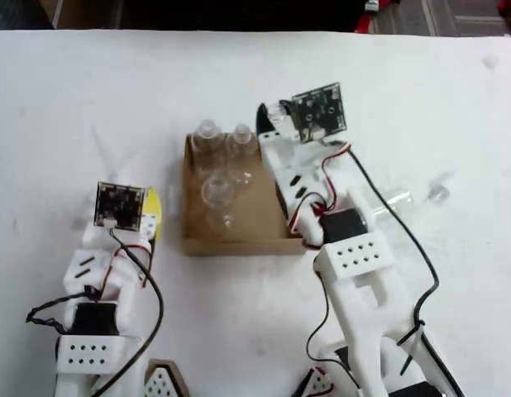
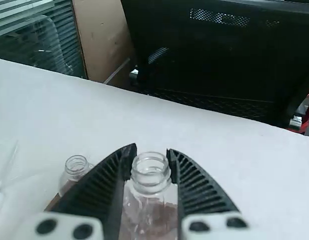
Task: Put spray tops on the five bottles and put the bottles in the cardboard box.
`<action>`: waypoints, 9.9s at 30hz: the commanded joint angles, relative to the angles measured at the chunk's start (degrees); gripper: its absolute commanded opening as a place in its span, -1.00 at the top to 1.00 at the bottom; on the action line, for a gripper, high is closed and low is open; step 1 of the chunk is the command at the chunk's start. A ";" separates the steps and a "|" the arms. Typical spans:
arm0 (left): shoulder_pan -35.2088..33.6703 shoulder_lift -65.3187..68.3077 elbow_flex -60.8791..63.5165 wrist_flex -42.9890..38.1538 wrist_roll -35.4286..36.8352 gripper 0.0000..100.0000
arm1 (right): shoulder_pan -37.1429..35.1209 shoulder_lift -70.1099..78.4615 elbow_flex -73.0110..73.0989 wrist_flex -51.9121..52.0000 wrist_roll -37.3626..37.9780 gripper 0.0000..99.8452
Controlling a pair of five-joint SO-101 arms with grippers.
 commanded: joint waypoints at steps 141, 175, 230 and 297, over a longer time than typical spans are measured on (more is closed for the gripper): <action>3.12 -1.01 -0.35 -1.67 -3.34 0.76 | -0.92 -67.82 50.64 3.91 -0.70 0.69; 3.12 -0.84 -0.35 -1.67 -3.43 0.76 | 13.76 -67.38 50.55 -0.75 -14.15 0.95; 3.12 -0.84 -0.35 -1.67 -3.43 0.76 | 14.11 -67.38 50.46 -2.42 -14.24 0.49; 3.12 -1.01 0.53 -1.67 -3.43 0.76 | 47.69 -55.08 50.64 4.44 98.55 0.95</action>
